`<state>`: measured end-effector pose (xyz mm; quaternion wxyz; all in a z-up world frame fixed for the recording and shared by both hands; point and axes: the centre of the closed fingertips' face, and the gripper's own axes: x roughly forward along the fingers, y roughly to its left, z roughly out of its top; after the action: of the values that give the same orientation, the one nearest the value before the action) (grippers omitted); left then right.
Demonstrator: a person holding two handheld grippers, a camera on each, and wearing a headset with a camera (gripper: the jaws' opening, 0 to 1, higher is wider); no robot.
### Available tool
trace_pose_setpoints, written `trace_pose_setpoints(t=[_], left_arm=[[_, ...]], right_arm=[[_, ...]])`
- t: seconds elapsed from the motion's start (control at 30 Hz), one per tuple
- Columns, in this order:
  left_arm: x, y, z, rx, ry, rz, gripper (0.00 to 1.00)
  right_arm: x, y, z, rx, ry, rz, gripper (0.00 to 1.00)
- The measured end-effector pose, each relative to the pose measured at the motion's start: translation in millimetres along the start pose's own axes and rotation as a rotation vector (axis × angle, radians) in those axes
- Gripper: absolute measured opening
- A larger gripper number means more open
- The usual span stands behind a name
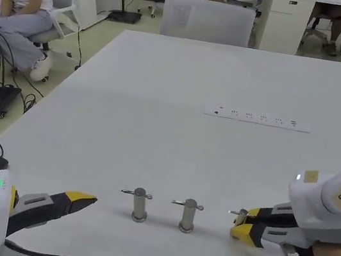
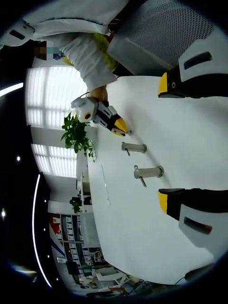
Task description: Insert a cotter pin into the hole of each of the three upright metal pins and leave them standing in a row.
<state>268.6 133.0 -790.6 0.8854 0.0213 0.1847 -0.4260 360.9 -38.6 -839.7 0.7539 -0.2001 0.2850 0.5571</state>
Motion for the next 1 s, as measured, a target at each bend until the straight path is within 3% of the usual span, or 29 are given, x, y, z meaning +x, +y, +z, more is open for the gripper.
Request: trace_pose_setpoints(t=[0.37, 0.77, 1.0], left_arm=[[-0.1, -2.3, 2.4, -0.004, -0.005, 0.004, 0.77], [-0.6, -2.7, 4.4, -0.008, -0.009, 0.005, 0.77], [-0.4, -2.5, 6.1, -0.006, -0.012, 0.005, 0.77]], right_arm=[[5.9, -0.4, -6.0, -0.004, 0.021, 0.014, 0.10], [8.0, 0.4, -5.2, 0.001, 0.006, 0.044, 0.11], [7.5, 1.5, -7.4, 0.015, 0.021, 0.043, 0.18]])
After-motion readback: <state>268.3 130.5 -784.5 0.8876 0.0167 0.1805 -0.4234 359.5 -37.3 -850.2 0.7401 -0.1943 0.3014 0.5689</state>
